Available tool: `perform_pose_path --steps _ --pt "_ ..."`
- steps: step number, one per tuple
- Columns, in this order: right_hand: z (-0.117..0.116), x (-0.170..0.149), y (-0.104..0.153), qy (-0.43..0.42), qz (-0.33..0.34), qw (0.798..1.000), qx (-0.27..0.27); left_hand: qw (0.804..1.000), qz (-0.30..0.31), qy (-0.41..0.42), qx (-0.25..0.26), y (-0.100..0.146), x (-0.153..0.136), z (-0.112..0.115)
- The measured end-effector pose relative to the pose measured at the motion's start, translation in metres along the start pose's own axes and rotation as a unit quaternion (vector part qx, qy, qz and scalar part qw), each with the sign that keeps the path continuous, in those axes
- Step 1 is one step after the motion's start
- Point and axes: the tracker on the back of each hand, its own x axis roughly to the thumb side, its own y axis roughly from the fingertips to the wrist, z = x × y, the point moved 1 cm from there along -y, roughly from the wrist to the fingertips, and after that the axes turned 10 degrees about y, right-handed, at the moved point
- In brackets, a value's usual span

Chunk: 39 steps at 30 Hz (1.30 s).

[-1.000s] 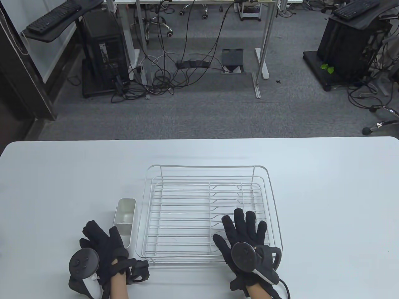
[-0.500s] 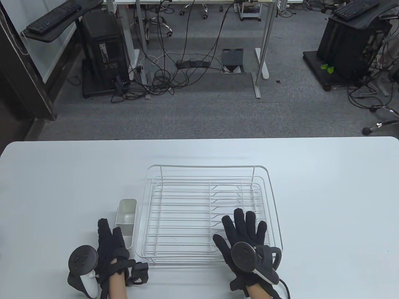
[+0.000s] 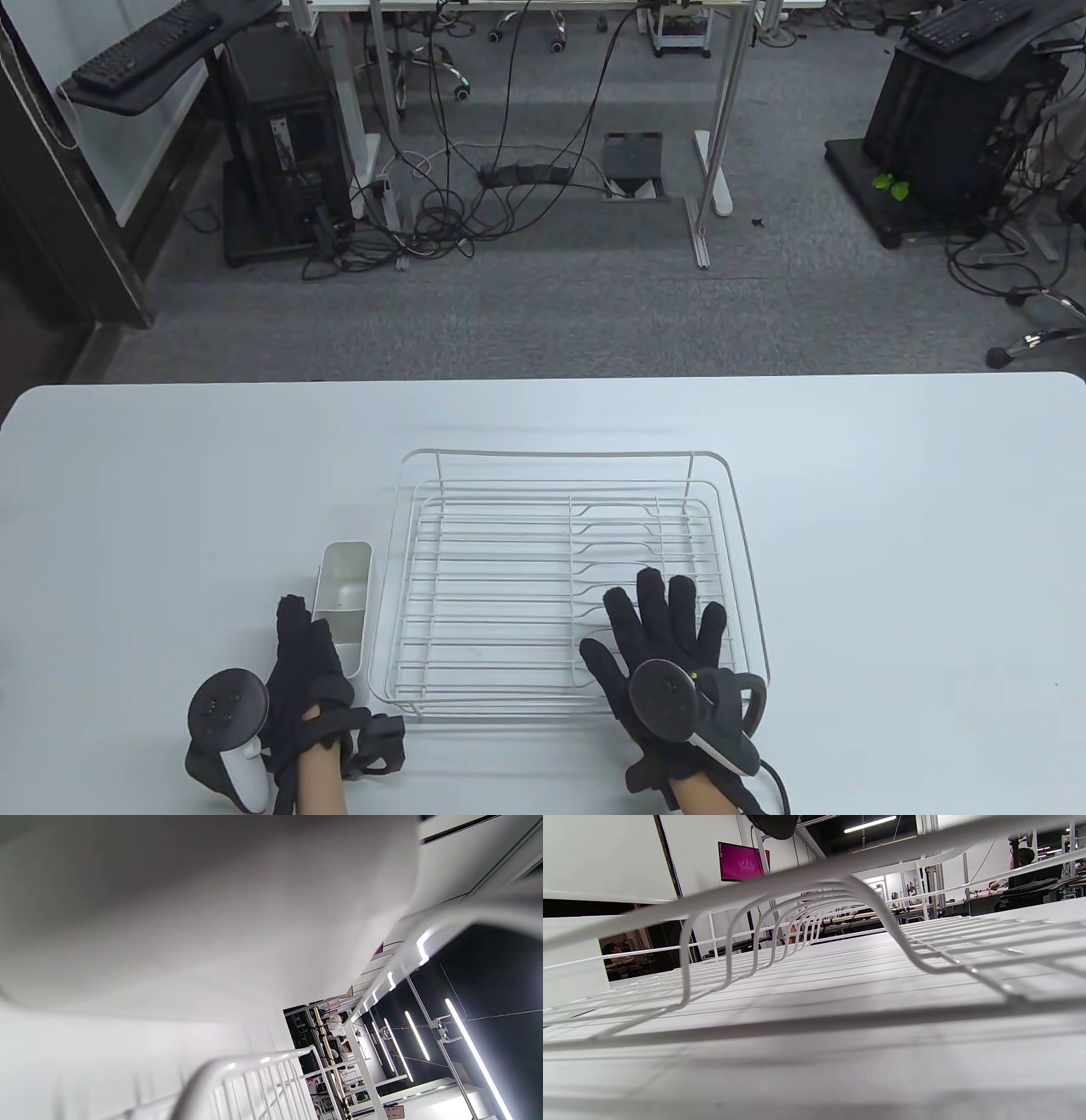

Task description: Hang the cutlery bin on dish rack (Opening facing upward)

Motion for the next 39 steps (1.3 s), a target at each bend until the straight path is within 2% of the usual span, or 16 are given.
perform_pose_path --steps 10,19,23,30,39 --pt "0.000 0.000 0.000 0.000 0.000 1.000 0.000 1.000 0.012 -0.007 0.006 0.001 0.001 0.000" --pt "0.000 0.000 0.000 0.000 0.000 1.000 0.000 0.999 0.027 0.027 0.031 0.004 0.004 -0.007" --pt "0.000 0.000 0.000 0.000 0.000 1.000 0.000 0.997 0.065 0.023 0.030 0.007 0.015 -0.010" --pt "0.000 0.000 0.000 0.000 0.000 1.000 0.000 0.988 0.136 0.039 0.058 0.019 0.034 -0.018" --pt "0.000 0.000 0.000 0.000 0.000 1.000 0.000 0.967 0.224 0.108 0.063 0.033 0.055 -0.023"
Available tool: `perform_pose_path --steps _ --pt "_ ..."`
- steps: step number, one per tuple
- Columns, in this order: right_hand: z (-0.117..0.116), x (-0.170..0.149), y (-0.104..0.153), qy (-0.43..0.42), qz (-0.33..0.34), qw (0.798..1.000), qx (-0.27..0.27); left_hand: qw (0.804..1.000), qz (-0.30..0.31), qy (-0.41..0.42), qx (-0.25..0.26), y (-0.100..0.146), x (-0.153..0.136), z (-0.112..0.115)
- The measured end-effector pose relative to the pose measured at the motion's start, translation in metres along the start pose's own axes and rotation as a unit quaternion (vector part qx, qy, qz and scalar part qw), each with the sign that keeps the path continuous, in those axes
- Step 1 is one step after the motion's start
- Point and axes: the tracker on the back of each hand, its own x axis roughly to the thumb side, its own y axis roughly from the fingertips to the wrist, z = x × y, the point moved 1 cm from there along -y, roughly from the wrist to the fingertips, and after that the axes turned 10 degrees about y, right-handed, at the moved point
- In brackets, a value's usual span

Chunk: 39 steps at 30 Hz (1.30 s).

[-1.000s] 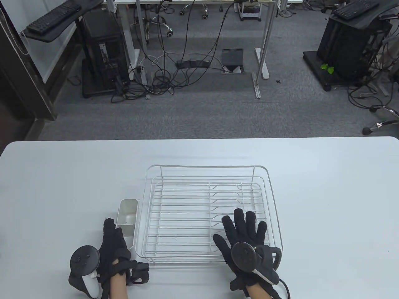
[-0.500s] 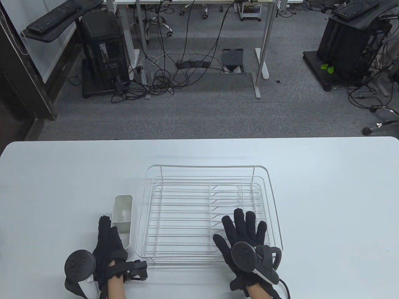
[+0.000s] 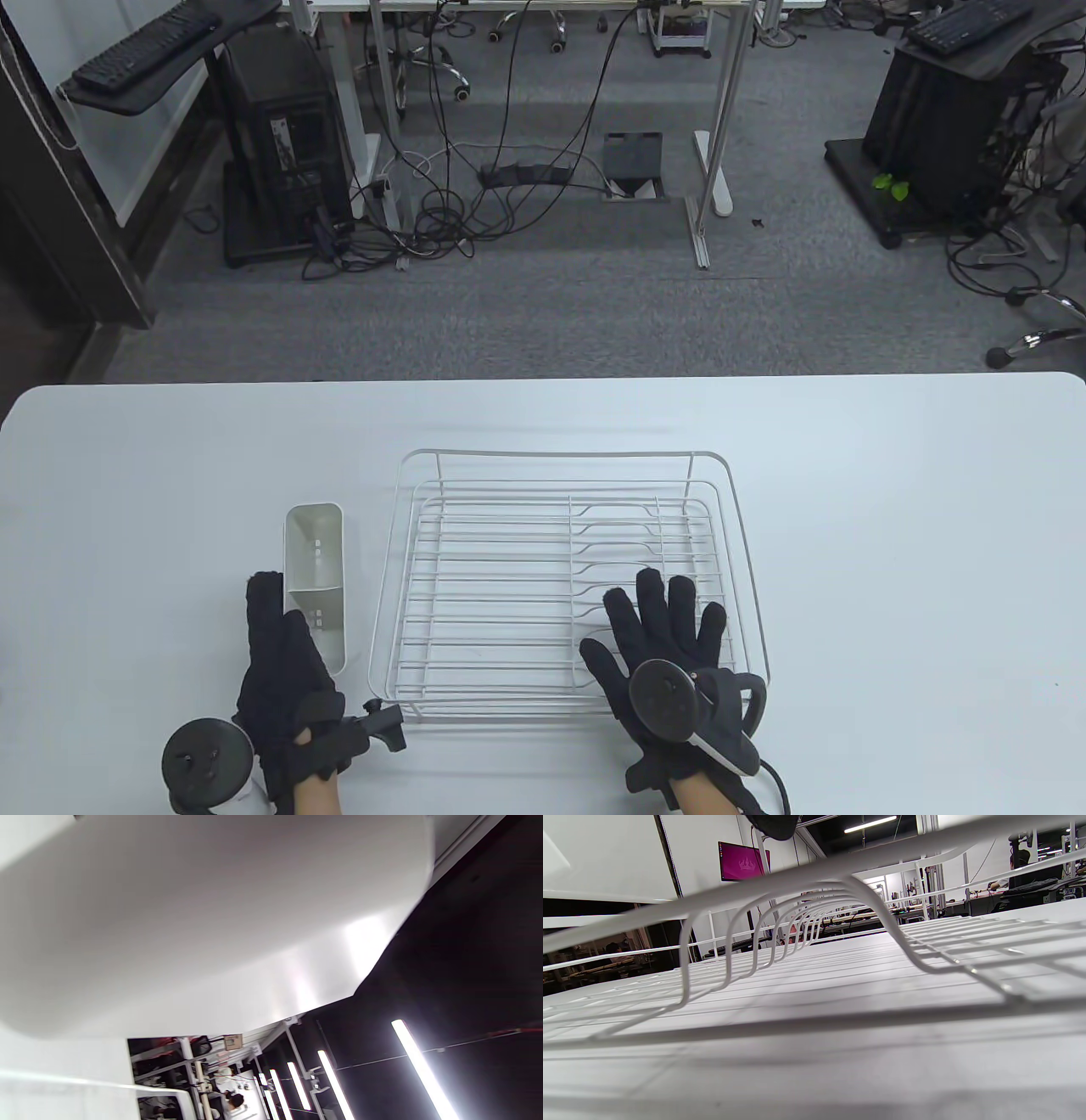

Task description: Hang the cutlery bin on dish rack (Opening facing upward)

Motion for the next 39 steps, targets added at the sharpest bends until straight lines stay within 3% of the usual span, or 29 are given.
perform_pose_path --steps 7,13,26,39 --pt "0.000 0.000 0.000 0.000 0.000 1.000 0.000 0.996 0.040 0.075 -0.005 0.004 0.023 -0.001" --pt "0.000 0.000 0.000 0.000 0.000 1.000 0.000 0.989 0.023 0.138 -0.037 0.007 0.023 0.014" --pt "0.000 0.000 0.000 0.000 0.000 1.000 0.000 0.986 0.019 0.113 -0.121 0.026 0.030 0.066" --pt "0.000 0.000 0.000 0.000 0.001 1.000 -0.001 0.979 0.016 0.102 -0.177 0.047 0.030 0.100"
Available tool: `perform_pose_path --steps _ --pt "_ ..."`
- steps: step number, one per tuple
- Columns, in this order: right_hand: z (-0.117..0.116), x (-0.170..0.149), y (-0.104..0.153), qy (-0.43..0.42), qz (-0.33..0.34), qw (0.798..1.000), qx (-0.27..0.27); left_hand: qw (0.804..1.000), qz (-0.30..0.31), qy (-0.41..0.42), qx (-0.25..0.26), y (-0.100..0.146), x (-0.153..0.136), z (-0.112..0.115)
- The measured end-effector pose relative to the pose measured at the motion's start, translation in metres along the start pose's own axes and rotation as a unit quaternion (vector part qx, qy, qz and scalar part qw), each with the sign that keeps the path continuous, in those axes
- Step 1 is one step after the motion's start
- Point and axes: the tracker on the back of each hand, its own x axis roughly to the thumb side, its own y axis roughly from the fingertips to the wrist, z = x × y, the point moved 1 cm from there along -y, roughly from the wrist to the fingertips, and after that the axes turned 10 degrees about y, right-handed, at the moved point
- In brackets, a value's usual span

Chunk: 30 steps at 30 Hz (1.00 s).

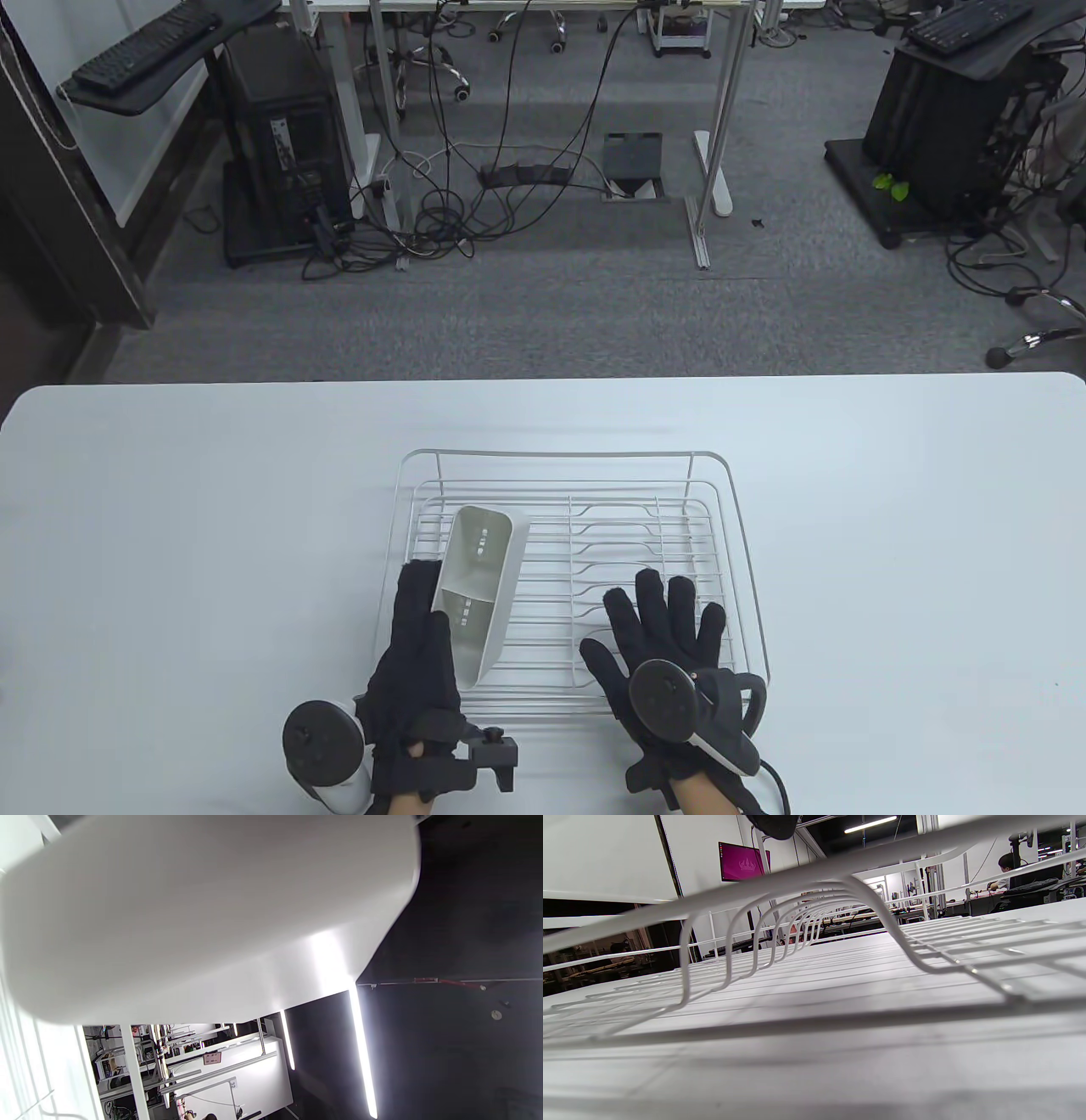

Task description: Hang the cutlery bin on dish rack (Opening facing upward)

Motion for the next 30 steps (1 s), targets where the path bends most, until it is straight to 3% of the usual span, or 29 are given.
perform_pose_path --steps 6,17,25,30 --pt "0.000 0.000 0.000 -0.001 0.003 1.000 -0.005 0.999 -0.010 0.024 -0.022 0.004 -0.002 0.014" --pt "0.004 -0.002 0.007 -0.030 0.007 0.998 -0.054 0.999 0.011 -0.027 -0.046 0.009 -0.002 0.026" --pt "0.031 0.007 0.025 -0.111 0.037 0.979 -0.166 0.996 0.032 -0.055 -0.061 0.010 0.001 0.030" --pt "0.044 0.030 0.037 -0.170 0.090 0.963 -0.189 0.993 0.055 -0.080 -0.071 0.012 0.006 0.035"
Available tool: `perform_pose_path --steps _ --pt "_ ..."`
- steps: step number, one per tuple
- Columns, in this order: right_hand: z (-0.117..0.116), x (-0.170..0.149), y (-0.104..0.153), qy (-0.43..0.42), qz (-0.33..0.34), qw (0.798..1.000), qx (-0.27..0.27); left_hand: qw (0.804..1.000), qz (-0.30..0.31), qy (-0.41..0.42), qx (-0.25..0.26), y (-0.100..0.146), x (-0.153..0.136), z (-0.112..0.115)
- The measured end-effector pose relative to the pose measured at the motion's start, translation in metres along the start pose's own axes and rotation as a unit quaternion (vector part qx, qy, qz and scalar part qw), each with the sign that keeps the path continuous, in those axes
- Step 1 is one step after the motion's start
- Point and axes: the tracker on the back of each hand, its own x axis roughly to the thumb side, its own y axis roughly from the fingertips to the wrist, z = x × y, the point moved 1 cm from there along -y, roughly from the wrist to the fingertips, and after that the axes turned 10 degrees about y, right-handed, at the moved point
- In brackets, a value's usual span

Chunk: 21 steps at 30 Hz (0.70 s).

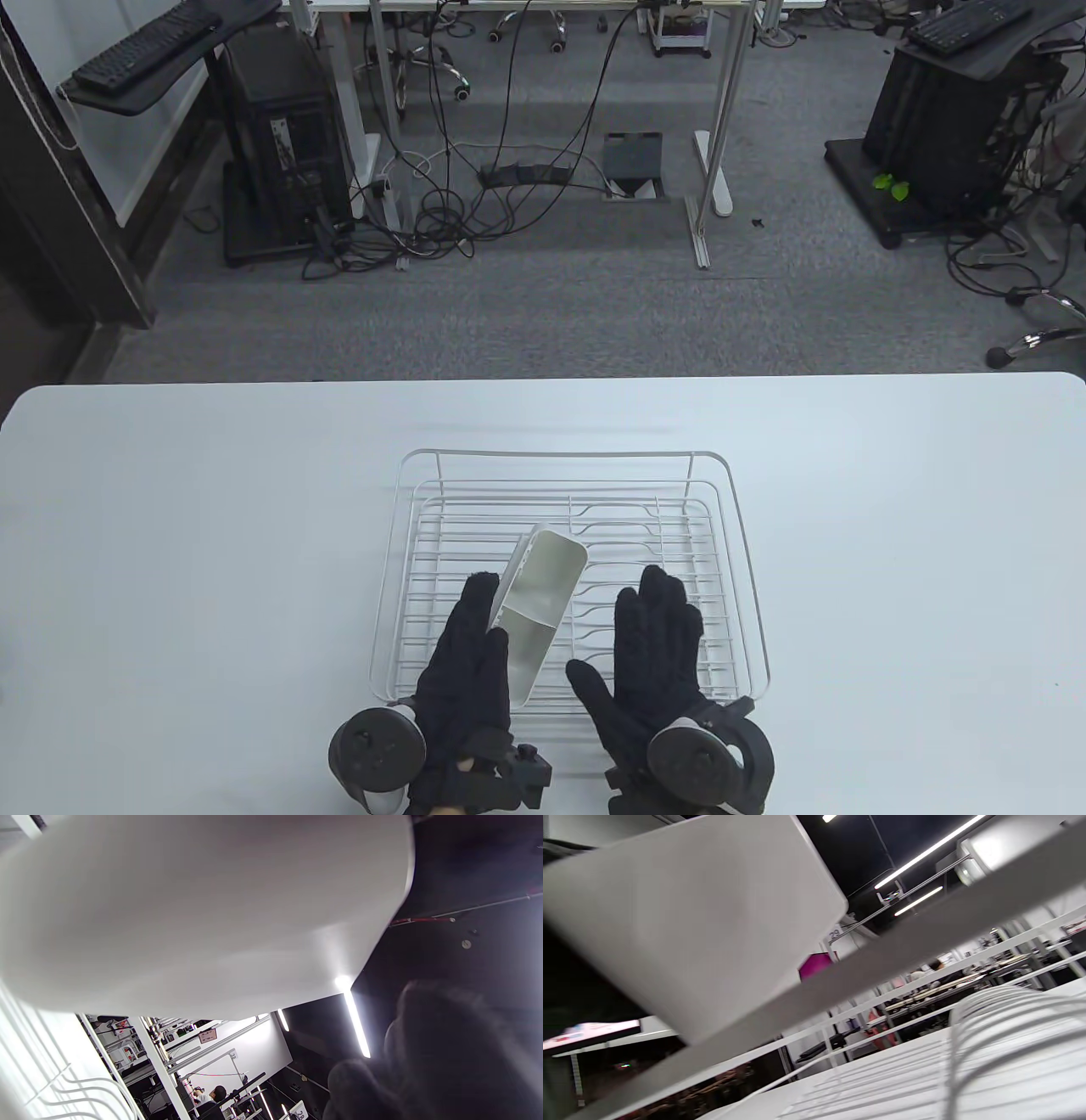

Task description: Hang the cutlery bin on dish rack (Opening facing upward)

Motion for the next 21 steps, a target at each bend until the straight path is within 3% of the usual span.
perform_pose_path --steps 6,21 --pt "-0.004 0.016 0.002 -0.037 0.015 0.999 0.017 0.999 0.032 -0.029 -0.020 0.002 0.008 0.009" --pt "-0.011 0.003 -0.001 -0.060 -0.032 0.996 0.049 0.985 0.103 -0.115 -0.075 0.004 0.022 0.023"
